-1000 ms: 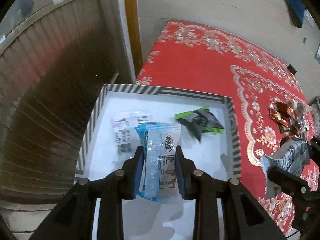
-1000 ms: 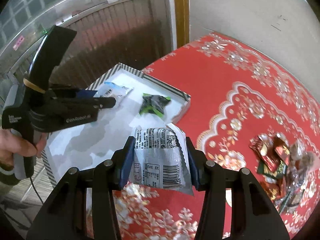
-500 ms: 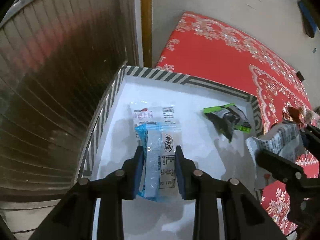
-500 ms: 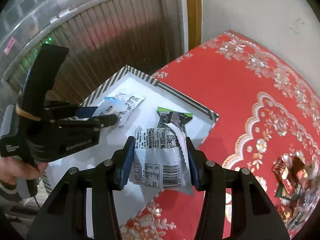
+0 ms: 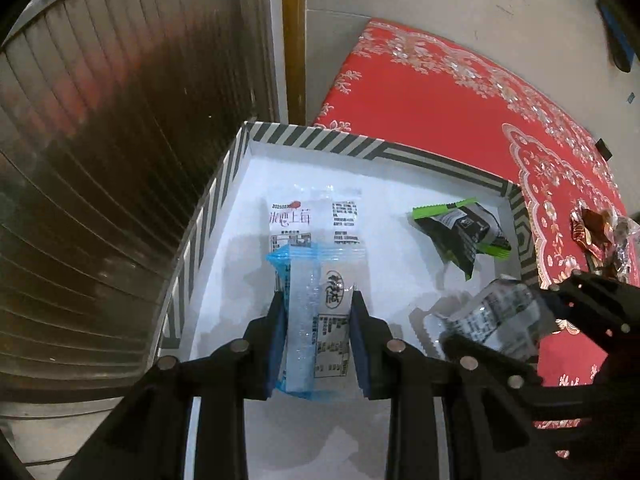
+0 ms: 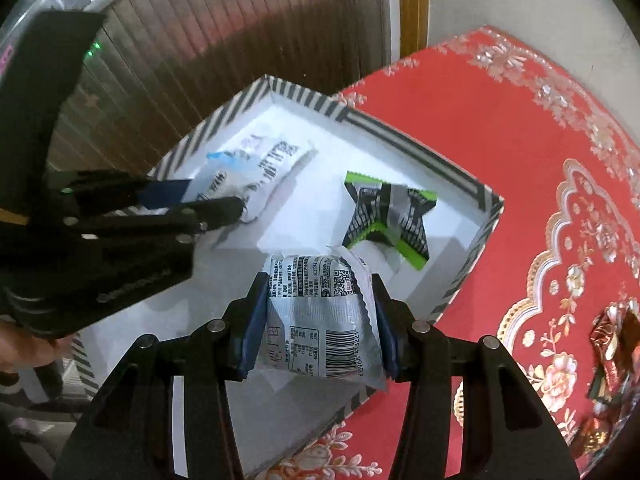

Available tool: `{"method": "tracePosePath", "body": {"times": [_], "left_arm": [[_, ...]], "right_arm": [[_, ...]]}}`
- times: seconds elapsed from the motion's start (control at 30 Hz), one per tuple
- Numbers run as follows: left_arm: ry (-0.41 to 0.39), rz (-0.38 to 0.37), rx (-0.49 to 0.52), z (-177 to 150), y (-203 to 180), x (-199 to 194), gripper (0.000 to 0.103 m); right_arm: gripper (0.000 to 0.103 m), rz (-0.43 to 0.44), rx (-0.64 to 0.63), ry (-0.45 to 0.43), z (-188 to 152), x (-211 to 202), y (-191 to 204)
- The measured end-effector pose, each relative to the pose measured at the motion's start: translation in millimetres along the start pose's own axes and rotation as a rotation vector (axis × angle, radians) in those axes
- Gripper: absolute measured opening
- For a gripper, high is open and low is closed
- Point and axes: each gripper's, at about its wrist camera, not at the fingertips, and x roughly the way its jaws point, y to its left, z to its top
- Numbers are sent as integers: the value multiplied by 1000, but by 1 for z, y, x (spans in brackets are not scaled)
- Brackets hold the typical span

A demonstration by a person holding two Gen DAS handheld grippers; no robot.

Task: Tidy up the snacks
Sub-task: 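Carry both packets into the white box and open both tools, then move both tools back over the snack pile on the table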

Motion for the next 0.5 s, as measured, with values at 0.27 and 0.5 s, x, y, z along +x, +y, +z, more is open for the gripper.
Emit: {"method": "tracePosePath", "body": {"times": [0.27, 0.5], "left_arm": [[2, 20, 1, -2, -3, 0, 32], [-8, 42, -27, -3, -1, -7, 50]], "right_arm": [[51, -4, -3, 0, -1, 7, 3], [60, 25, 8, -17, -2, -2, 4]]}}
